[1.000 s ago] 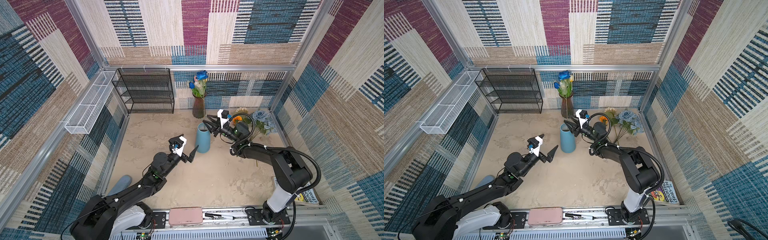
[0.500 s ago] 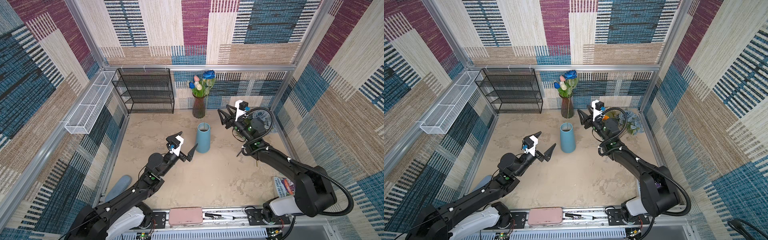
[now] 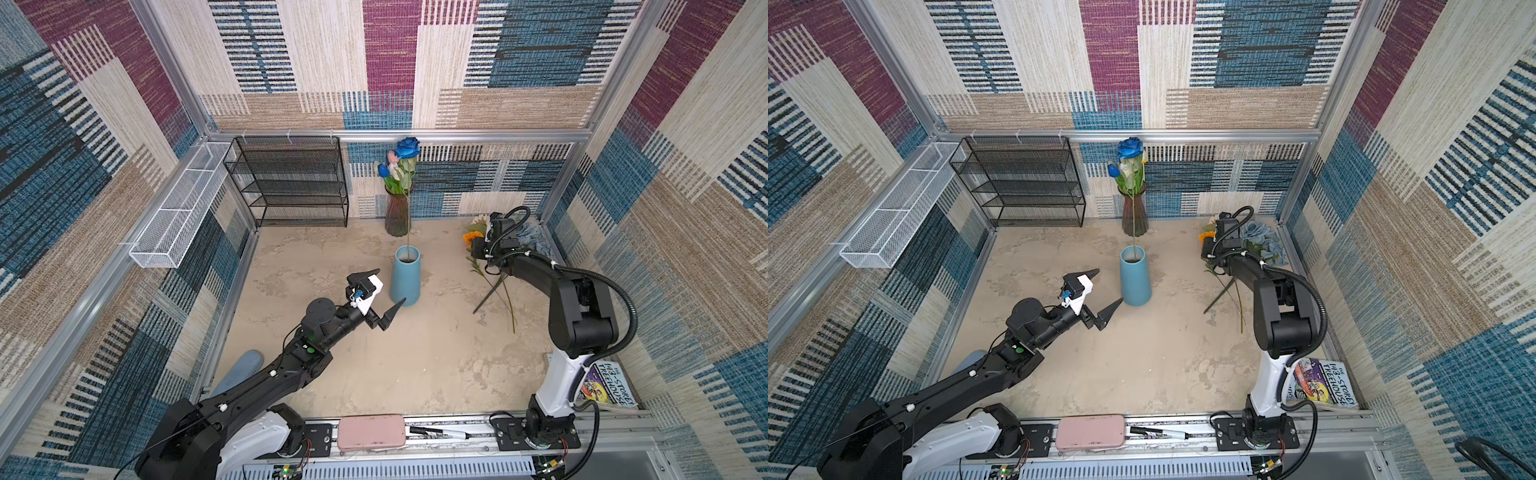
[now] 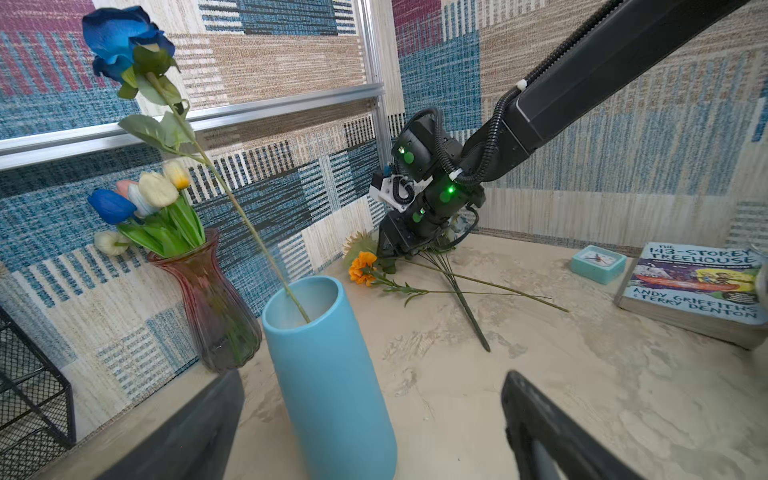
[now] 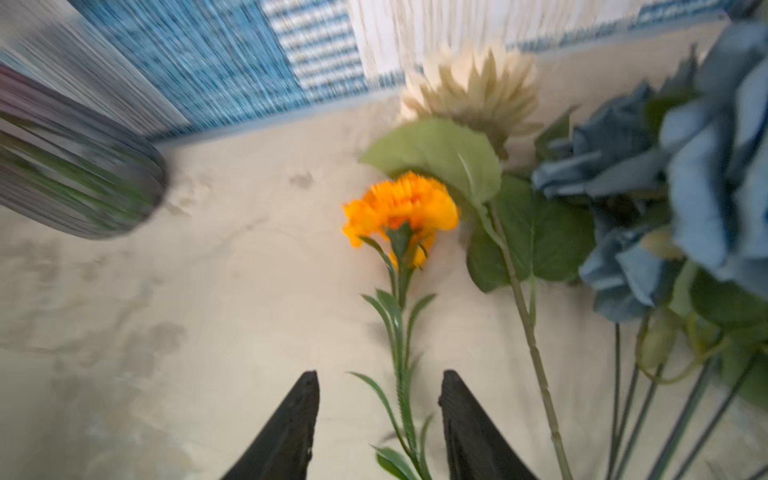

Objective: Arrange the flowers into the vase
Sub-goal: 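Release the blue rose and move the right gripper back to the pile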

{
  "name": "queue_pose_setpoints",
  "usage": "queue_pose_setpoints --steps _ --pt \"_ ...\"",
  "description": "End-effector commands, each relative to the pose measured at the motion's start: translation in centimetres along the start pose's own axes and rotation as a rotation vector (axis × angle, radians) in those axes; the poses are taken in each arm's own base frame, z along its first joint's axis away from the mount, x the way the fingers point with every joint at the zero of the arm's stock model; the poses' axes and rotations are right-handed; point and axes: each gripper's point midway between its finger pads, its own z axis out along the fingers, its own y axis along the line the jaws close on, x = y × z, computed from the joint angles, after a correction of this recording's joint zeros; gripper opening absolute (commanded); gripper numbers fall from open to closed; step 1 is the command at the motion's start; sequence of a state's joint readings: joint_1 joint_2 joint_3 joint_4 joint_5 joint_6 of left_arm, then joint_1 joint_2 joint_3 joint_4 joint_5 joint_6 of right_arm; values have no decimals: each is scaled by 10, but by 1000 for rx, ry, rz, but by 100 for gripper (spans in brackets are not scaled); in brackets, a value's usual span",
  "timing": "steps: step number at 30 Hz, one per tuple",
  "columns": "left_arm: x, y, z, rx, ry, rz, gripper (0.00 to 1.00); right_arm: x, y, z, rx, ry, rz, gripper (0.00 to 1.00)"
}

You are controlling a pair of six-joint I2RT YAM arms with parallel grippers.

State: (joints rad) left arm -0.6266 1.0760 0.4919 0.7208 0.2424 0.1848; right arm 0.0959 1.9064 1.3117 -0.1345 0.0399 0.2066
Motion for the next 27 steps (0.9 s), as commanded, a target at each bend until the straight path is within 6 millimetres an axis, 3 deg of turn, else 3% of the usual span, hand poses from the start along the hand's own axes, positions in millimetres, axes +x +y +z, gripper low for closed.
queue_pose_setpoints --steps 1,7,10,13,20,27 --pt "-3 -2 3 17 -11 -13 99 20 -30 6 130 85 -43 51" --pt "-1 -2 9 27 -8 -21 99 35 -39 22 131 151 -53 44" --pt "0 -2 10 25 -8 -23 99 41 -40 27 120 178 -59 48" --pt "1 -1 12 23 -1 -24 99 36 -45 24 145 160 -55 52" --pt "-3 0 15 22 -9 -27 99 4 -54 6 199 62 -46 52" --pt "-4 0 13 24 -9 -27 99 13 -75 22 244 116 -30 45"
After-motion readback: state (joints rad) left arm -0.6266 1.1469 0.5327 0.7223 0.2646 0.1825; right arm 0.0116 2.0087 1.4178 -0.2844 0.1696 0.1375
